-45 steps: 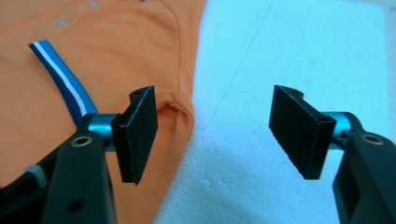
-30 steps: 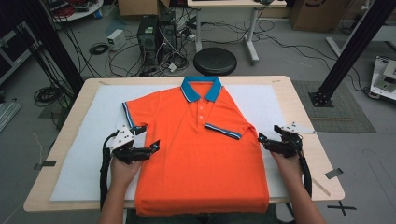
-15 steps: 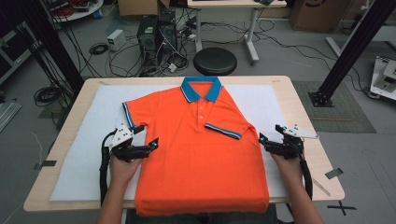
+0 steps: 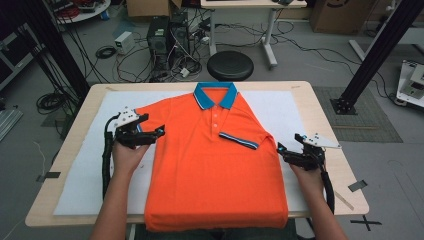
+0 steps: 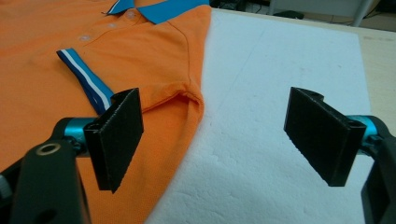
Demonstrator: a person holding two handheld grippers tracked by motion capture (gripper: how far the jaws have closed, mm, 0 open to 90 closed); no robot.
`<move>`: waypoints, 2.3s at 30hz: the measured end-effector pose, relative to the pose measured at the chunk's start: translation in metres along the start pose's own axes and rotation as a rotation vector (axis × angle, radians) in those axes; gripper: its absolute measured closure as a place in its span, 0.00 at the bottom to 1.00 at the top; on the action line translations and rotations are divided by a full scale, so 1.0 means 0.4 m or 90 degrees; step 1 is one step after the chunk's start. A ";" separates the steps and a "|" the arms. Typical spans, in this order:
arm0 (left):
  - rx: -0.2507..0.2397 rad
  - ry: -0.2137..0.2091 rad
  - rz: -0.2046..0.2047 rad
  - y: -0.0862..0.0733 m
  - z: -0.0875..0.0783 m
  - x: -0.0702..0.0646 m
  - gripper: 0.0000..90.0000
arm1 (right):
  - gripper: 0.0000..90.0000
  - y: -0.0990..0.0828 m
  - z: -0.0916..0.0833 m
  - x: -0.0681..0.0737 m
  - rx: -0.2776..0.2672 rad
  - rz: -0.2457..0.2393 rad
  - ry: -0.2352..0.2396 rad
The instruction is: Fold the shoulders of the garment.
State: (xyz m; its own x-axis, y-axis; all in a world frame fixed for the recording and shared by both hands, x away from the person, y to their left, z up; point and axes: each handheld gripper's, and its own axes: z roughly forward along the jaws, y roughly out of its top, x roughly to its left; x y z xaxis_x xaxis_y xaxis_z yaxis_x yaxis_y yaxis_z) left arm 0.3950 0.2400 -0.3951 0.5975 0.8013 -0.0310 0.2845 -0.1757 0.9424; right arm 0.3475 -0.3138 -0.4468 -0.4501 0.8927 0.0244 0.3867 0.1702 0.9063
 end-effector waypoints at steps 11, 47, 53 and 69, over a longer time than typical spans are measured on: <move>0.035 0.027 0.010 0.061 0.048 0.037 0.21 | 0.23 0.001 0.003 -0.001 0.005 -0.001 -0.006; 0.219 0.140 -0.136 -0.042 0.158 0.228 0.21 | 0.23 0.002 0.006 0.004 0.013 -0.009 -0.006; 0.233 0.168 -0.132 -0.054 0.156 0.240 0.21 | 0.23 0.002 0.006 0.003 0.012 -0.007 -0.007; 0.249 0.201 -0.122 -0.075 0.150 0.236 0.35 | 0.23 0.002 0.007 0.005 0.011 -0.013 -0.010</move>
State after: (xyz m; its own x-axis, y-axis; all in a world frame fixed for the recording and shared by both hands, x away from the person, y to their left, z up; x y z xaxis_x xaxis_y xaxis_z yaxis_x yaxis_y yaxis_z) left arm 0.4879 0.2866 -0.4463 0.2698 0.9624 -0.0314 0.6608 -0.1614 0.7330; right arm 0.3491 -0.3107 -0.4471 -0.4453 0.8954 -0.0012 0.3916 0.1959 0.8990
